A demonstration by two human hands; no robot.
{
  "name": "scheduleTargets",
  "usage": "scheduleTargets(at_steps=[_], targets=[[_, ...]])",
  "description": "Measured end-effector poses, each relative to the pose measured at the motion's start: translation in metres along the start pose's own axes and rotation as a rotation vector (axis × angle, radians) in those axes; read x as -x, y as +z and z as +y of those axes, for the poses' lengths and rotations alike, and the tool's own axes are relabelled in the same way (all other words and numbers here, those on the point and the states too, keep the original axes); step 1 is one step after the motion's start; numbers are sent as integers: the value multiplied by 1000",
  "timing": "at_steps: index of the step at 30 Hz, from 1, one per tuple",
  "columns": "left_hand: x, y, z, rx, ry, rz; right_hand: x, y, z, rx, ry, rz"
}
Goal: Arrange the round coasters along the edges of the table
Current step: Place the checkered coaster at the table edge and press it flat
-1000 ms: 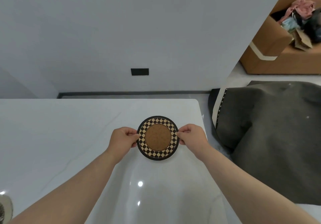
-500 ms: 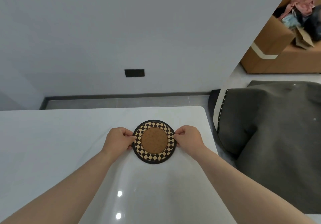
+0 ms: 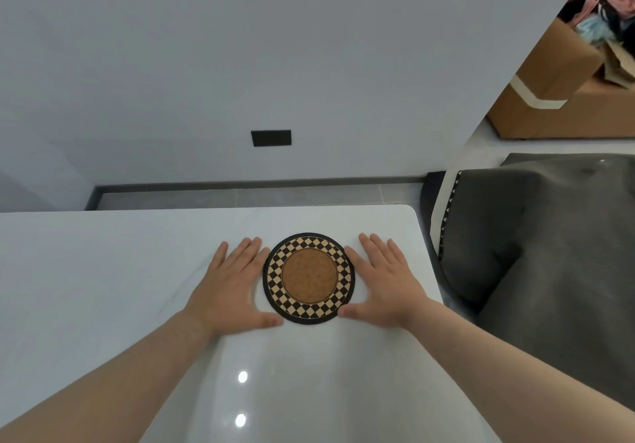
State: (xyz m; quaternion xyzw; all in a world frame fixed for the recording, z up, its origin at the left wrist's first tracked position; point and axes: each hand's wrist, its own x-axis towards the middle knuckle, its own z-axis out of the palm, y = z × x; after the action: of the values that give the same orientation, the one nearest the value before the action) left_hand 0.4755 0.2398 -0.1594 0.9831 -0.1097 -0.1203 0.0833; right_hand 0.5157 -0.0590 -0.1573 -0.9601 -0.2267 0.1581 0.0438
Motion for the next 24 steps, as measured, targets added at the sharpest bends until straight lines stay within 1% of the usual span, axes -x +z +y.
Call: scheduleTargets(at_steps=[9,17,24], targets=[[3,-5,1,78,33,4,0,-3,-1,19,-12,-28],[6,-9,3,99,63,10,-1,2,0,42,-25,-5],[6,-6,1,111,56,32,-2,4,1,56,-32,1]])
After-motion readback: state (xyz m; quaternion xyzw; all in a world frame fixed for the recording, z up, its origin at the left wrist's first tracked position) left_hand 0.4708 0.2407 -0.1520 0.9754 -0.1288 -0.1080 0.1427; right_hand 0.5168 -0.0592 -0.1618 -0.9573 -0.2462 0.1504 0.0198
